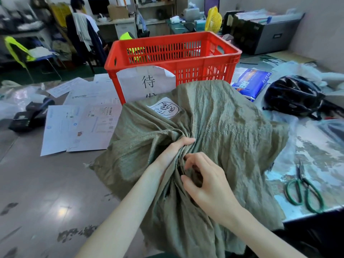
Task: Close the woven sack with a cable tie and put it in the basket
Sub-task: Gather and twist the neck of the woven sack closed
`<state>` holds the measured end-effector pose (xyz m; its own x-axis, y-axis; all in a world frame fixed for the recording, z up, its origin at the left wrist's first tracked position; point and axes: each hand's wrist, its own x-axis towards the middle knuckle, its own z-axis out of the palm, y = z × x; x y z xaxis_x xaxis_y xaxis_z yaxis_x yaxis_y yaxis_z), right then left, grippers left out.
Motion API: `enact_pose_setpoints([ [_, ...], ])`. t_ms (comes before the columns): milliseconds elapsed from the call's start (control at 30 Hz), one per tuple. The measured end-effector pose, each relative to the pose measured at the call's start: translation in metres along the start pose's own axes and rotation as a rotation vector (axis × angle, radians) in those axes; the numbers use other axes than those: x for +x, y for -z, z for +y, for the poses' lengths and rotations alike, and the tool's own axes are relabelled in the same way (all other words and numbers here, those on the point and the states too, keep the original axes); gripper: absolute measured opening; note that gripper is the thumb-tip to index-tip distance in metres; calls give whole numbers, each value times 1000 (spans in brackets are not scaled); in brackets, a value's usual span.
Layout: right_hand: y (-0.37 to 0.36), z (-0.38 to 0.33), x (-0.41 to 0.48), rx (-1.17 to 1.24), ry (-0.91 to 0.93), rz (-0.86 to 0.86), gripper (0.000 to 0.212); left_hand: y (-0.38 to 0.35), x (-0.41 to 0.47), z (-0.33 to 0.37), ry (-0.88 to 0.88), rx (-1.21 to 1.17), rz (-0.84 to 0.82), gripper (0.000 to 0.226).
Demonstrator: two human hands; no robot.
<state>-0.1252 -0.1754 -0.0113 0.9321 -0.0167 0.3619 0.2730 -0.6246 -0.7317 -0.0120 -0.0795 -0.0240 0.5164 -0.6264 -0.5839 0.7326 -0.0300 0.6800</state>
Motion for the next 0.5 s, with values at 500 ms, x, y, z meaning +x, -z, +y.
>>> enact_pose_setpoints([
  [500,36,38,-1,-43,-422,290,46,1,18,-6,-146,38,-34,28],
])
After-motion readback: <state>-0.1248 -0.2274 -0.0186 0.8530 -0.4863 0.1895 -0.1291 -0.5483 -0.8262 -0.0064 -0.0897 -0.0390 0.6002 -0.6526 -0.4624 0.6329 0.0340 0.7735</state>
